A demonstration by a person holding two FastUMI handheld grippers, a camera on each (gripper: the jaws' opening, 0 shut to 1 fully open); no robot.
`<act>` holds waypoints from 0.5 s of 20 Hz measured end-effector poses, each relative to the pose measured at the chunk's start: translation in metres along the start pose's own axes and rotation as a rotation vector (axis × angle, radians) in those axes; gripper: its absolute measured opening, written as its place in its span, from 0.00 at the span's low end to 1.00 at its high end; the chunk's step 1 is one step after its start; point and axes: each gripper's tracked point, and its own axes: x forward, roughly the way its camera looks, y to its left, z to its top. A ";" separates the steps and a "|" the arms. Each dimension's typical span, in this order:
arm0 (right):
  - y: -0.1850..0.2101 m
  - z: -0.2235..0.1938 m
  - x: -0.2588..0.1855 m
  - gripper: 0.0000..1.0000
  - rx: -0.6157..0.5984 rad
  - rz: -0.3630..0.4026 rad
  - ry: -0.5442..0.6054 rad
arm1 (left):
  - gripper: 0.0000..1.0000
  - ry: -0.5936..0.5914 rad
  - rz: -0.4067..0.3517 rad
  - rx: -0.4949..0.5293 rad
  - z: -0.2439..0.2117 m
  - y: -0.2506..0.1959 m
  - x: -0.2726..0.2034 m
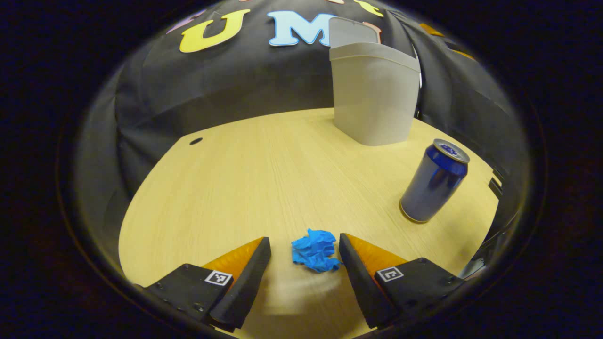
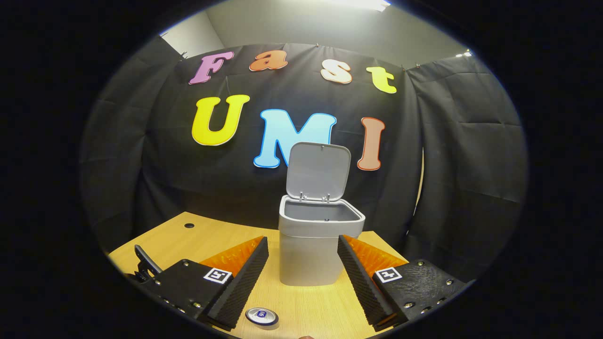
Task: Press the lid of the desktop garbage bin to open it, pick up the crumpled paper on the desktop and throw it into the bin, then pick up the pop can on the desktop and drop it into the bin, and finally close the garbage bin lid.
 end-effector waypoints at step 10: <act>-0.050 -0.008 -0.011 0.95 0.010 -0.015 -0.008 | 0.61 0.019 0.087 -0.051 -0.003 -0.003 0.001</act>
